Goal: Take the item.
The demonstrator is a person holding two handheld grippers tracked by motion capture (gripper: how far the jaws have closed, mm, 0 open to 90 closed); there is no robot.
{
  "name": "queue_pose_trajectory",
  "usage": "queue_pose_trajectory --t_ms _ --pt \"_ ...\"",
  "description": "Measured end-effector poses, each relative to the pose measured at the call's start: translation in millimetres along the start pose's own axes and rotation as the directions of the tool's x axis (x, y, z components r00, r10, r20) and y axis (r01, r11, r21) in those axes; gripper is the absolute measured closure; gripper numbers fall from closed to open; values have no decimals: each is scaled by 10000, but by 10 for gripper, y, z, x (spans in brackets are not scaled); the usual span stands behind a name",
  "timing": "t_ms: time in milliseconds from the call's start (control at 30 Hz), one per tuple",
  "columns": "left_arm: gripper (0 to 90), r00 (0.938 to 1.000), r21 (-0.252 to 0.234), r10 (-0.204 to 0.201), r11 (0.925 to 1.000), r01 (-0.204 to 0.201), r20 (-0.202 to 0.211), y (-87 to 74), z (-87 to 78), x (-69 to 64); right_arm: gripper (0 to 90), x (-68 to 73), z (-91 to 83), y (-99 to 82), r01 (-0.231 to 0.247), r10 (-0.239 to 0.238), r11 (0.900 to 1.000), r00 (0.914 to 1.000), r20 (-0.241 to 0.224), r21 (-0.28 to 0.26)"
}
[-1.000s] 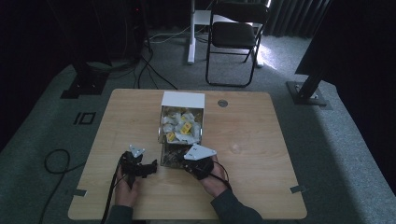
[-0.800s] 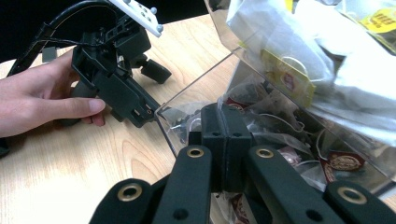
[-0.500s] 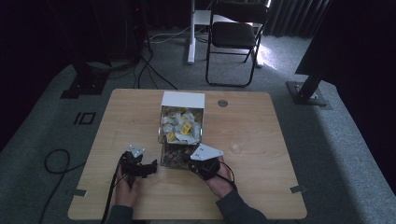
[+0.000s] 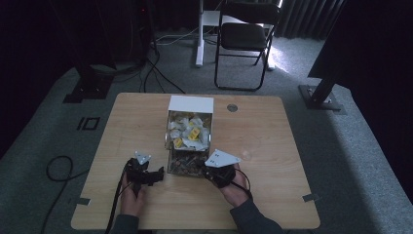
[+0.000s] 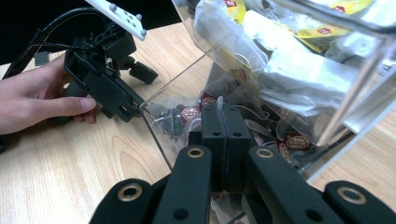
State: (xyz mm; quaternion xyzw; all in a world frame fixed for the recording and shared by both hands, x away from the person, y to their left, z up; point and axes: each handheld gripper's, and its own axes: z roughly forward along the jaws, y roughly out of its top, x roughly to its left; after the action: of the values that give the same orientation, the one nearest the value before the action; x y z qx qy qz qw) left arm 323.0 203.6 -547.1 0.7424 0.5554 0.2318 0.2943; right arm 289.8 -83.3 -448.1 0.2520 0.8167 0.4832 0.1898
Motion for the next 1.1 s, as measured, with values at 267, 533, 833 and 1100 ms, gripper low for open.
queue_pose_trajectory --t_ms 267,533,833,1100 --pt "83 10000 -2 -2 10000 2 -2 0 0 0 900 -6 -76 -22 -14 15 10000 9999 109 -27" --pt "83 10000 -3 -2 10000 2 -4 0 0 0 900 -38 -160 -46 -115 118 9999 9997 236 -113" --pt "83 10000 -2 0 10000 0 0 0 0 0 900 -95 -247 -64 -271 280 9993 9988 404 -243" --pt "83 10000 -3 -2 10000 2 -3 0 0 0 900 -129 -313 -80 -331 345 9991 9979 557 -258"
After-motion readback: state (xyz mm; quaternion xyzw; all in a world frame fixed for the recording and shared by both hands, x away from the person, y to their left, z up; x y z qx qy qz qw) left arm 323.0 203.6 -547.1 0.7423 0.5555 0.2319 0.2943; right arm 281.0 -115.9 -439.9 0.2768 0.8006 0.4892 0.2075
